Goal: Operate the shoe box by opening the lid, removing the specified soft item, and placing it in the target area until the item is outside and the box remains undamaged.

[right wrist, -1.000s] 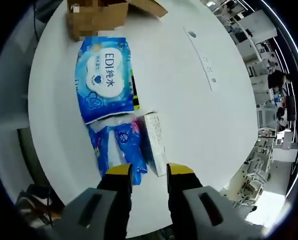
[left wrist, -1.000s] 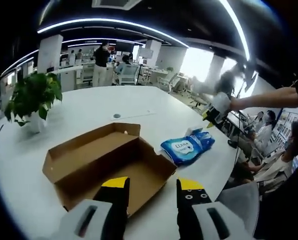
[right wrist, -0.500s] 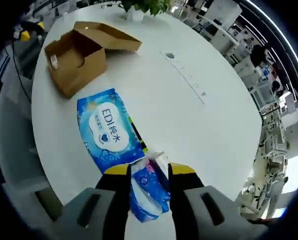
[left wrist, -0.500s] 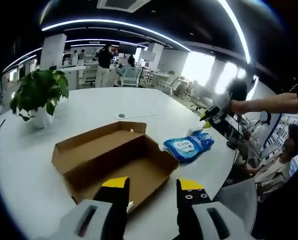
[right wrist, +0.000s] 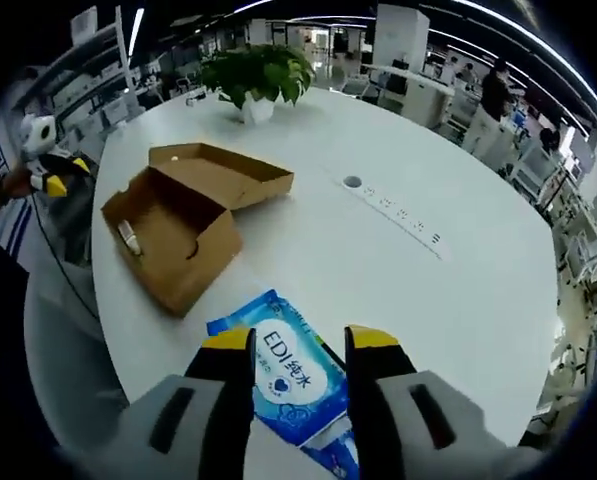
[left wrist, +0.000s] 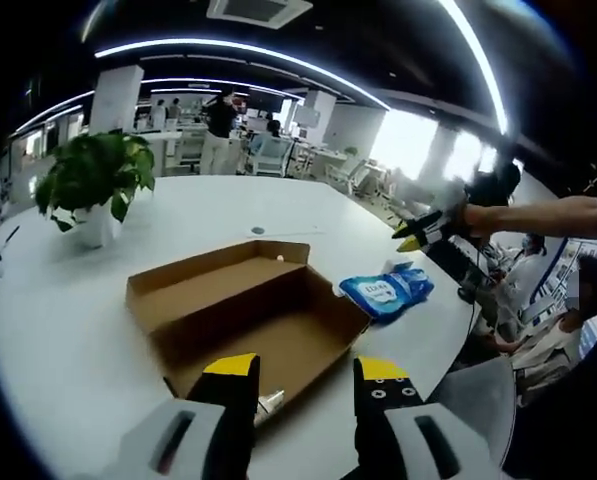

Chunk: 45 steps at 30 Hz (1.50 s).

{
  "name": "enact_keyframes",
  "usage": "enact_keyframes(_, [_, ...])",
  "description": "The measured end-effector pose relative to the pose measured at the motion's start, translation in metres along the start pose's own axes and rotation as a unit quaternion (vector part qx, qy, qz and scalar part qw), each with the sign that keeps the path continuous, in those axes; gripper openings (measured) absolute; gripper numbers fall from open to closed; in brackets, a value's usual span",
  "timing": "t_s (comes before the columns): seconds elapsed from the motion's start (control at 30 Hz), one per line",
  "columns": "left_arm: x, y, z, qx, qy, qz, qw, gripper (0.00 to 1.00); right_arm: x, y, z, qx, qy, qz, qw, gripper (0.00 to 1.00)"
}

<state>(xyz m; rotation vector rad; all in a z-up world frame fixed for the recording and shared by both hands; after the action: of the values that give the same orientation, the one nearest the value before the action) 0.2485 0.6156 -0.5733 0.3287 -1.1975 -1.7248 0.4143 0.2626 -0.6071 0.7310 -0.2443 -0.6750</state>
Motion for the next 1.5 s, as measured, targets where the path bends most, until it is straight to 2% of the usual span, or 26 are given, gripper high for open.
enact_keyframes(0.3, [-0.009,-0.003,0.007,0.009,0.006,0.018,0.9998,0.38,-0.032,0.039,-0.019,0.045,0.034,-0.004,0.9984,0.33])
enact_keyframes(0.47, [-0.013,-0.005,0.01,0.007,0.012,0.017,0.9998,0.38,-0.064,0.063,-0.034,0.065,0.063,0.022,0.9956,0.33])
enact_keyframes(0.6, [-0.016,-0.009,0.012,0.005,0.018,0.02,0.9996,0.38,-0.092,0.075,-0.048,0.075,0.089,0.035,0.9926,0.33])
enact_keyframes(0.77, [-0.019,-0.014,0.014,0.001,0.024,0.022,0.9995,0.38,-0.119,0.079,-0.06,0.074,0.114,0.052,0.9894,0.33])
enact_keyframes(1.1, [-0.025,-0.021,0.008,-0.015,0.028,0.017,0.9994,0.38,-0.162,0.079,-0.077,0.087,0.146,0.046,0.9844,0.33])
enact_keyframes(1.37, [-0.03,-0.018,0.001,-0.026,0.025,-0.003,0.9994,0.38,-0.169,0.069,-0.076,0.081,0.153,0.046,0.9838,0.33])
enact_keyframes(1.5, [-0.037,-0.019,-0.008,-0.043,0.024,-0.023,0.9985,0.38,-0.169,0.064,-0.072,0.085,0.153,0.038,0.9839,0.33])
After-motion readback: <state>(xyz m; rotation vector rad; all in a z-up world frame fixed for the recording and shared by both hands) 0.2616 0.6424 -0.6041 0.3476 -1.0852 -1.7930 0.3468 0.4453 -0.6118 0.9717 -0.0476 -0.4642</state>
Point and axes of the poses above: the point that each gripper's makers call its tool centre point, and the gripper's own axes: z roughly backward along the fingers, x roughly to its right, y roughly out of its top, the point moved 3 cm from there along z, roughly backward along the fingers, and after that the axes turned 4 degrees about x, right-handed, at the moved point
